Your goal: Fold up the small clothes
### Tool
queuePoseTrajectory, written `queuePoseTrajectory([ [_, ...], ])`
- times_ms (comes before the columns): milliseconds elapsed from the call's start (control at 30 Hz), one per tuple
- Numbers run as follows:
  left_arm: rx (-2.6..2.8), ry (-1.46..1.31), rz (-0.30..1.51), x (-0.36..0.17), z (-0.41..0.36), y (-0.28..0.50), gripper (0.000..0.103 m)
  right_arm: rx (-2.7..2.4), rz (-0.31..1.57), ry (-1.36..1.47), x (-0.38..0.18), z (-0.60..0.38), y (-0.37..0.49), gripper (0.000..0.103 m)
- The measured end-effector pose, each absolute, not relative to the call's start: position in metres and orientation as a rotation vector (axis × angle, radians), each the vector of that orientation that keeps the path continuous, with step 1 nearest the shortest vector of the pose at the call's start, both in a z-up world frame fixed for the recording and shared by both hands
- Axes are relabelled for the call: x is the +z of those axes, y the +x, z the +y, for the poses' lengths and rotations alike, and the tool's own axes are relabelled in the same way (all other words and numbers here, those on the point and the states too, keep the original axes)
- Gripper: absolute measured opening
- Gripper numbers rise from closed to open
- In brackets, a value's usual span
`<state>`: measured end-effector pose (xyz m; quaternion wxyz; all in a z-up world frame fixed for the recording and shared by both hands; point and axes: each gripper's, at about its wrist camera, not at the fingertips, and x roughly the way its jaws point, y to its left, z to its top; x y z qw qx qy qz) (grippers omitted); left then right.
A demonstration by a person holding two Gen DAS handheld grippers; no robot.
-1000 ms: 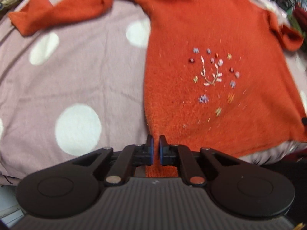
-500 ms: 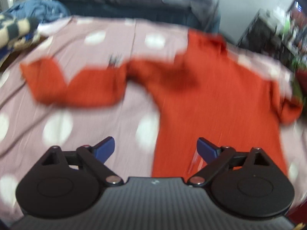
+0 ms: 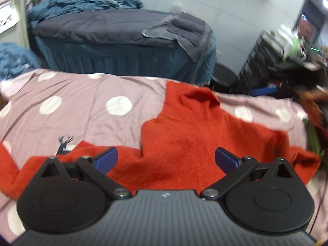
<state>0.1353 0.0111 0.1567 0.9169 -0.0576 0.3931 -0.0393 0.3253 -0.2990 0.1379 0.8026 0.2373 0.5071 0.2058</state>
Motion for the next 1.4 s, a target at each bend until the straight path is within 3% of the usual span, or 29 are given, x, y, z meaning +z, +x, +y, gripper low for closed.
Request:
queuePoseTrajectory([
  [100, -0.095, 0.006, 0.836, 0.143, -0.008, 0.15, 0.103, 0.338, 1.148, 0.852, 0.069, -0.3, 0.343, 0.061],
  [200, -0.114, 0.037, 0.851, 0.13, -0.021, 0.166, 0.103, 0.226, 1.197, 0.996, 0.018, -0.299, 0.354, 0.06],
  [367, -0.126, 0.027, 0.89, 0.108, -0.035, 0.182, 0.103, 0.183, 1.079, 1.263, -0.007, -0.308, 0.371, 0.056],
  [400, -0.13, 0.031, 0.901, 0.104, -0.038, 0.185, 0.103, 0.185, 1.076, 1.255, -0.006, -0.308, 0.378, 0.046],
  [433, -0.134, 0.036, 0.913, 0.1, -0.04, 0.187, 0.103, 0.195, 1.099, 1.236, -0.003, -0.305, 0.385, 0.021],
  [467, -0.138, 0.042, 0.923, 0.096, -0.041, 0.188, 0.103, 0.209, 1.121, 1.225, -0.002, -0.302, 0.391, 0.006],
  [833, -0.125, 0.031, 0.969, 0.086, -0.035, 0.201, 0.103, 0.431, 0.896, 0.596, 0.079, -0.289, 0.432, 0.002],
  [900, -0.111, 0.011, 0.967, 0.089, -0.031, 0.203, 0.103, 0.486, 0.968, 0.532, 0.076, -0.282, 0.435, 0.008],
  [967, -0.102, -0.001, 0.961, 0.092, -0.027, 0.204, 0.103, 0.457, 1.033, 0.414, 0.073, -0.276, 0.431, 0.055],
  [1000, -0.098, -0.009, 0.955, 0.094, -0.025, 0.204, 0.103, 0.452, 1.075, 0.379, 0.068, -0.275, 0.429, 0.062],
  [1033, -0.096, -0.016, 0.949, 0.095, -0.022, 0.205, 0.103, 0.451, 1.104, 0.373, 0.064, -0.275, 0.426, 0.067],
  [1100, -0.092, -0.019, 0.932, 0.098, -0.017, 0.207, 0.103, 0.39, 1.127, 0.397, 0.055, -0.283, 0.415, 0.067],
  [1200, -0.071, 0.006, 0.928, 0.096, -0.01, 0.221, 0.103, 0.333, 1.235, 0.655, 0.023, -0.303, 0.415, 0.074],
  [1300, -0.057, -0.012, 0.925, 0.091, -0.003, 0.244, 0.103, 0.284, 1.211, 0.911, -0.005, -0.316, 0.422, 0.065],
  [1333, -0.051, -0.028, 0.926, 0.089, 0.0, 0.253, 0.103, 0.272, 1.199, 0.987, -0.015, -0.318, 0.427, 0.058],
  [1367, -0.045, -0.044, 0.929, 0.087, 0.002, 0.262, 0.103, 0.248, 1.219, 1.037, -0.022, -0.317, 0.432, 0.022],
  [1400, -0.037, -0.057, 0.929, 0.085, 0.005, 0.272, 0.103, 0.243, 1.229, 1.05, -0.026, -0.313, 0.437, 0.002],
])
